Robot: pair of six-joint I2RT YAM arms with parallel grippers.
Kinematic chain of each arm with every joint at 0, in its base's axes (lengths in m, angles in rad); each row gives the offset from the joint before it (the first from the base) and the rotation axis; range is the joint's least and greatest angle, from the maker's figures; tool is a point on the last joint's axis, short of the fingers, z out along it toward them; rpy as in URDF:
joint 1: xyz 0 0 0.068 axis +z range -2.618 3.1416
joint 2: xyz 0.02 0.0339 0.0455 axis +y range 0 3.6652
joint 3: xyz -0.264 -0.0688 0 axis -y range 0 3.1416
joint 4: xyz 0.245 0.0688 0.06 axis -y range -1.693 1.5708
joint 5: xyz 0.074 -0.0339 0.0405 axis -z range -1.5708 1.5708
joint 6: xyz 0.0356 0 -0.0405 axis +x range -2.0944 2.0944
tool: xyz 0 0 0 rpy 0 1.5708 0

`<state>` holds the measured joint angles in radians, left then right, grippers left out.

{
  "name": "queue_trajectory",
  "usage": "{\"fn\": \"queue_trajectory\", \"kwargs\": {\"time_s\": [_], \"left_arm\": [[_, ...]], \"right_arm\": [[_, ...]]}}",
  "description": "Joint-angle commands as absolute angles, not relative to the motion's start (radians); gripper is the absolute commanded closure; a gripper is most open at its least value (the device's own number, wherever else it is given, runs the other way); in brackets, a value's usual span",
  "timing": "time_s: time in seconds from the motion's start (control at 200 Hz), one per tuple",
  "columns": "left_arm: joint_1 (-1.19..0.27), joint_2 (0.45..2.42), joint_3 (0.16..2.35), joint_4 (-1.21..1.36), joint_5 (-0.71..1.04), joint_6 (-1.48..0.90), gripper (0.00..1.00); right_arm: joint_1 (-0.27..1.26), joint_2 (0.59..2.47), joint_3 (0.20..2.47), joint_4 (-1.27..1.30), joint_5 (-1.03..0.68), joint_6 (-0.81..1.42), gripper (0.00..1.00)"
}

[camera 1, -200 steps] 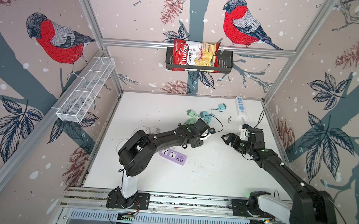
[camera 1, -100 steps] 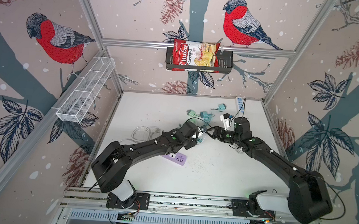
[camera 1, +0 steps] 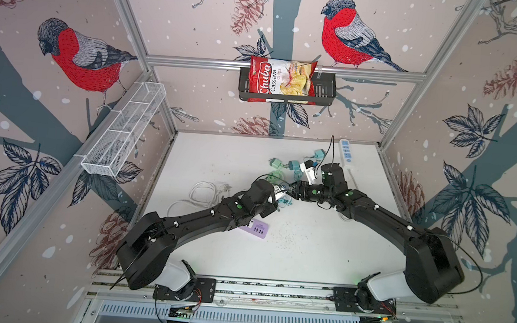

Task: Insert the plug
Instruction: 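Hold the charger up with the left gripper while the right gripper grasps it, then open the left gripper to release the charger while the right gripper takes it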

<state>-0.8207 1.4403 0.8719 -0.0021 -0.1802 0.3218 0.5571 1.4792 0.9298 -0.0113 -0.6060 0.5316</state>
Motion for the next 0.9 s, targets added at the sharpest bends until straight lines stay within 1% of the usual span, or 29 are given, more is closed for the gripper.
{"fn": "queue_trajectory", "kwargs": {"time_s": [0.0,0.08,0.39,0.725,0.835,0.845,0.87,0.895], "left_arm": [[-0.818,1.433,0.871,0.069,-0.159,0.310,1.00],[-0.819,1.433,0.871,0.073,-0.153,0.308,1.00],[-0.819,1.440,0.879,0.060,-0.137,0.305,1.00],[-0.819,1.448,0.880,0.060,-0.132,0.297,1.00],[-0.819,1.446,0.879,0.059,-0.121,0.296,1.00],[-0.819,1.446,0.879,0.058,-0.123,0.295,0.99],[-0.819,1.447,0.879,0.059,-0.126,0.293,0.93],[-0.819,1.445,0.880,0.058,-0.132,0.289,0.89]], "right_arm": [[0.571,1.509,0.956,-0.004,-0.627,0.497,0.41],[0.573,1.530,0.968,-0.007,-0.641,0.487,0.48],[0.580,1.528,0.954,0.060,-0.718,0.483,0.51],[0.581,1.545,0.960,0.068,-0.748,0.484,0.63],[0.582,1.549,0.960,0.080,-0.754,0.485,0.71],[0.582,1.549,0.960,0.082,-0.753,0.487,0.72],[0.582,1.547,0.959,0.086,-0.752,0.489,0.74],[0.581,1.546,0.957,0.090,-0.750,0.491,0.76]]}}
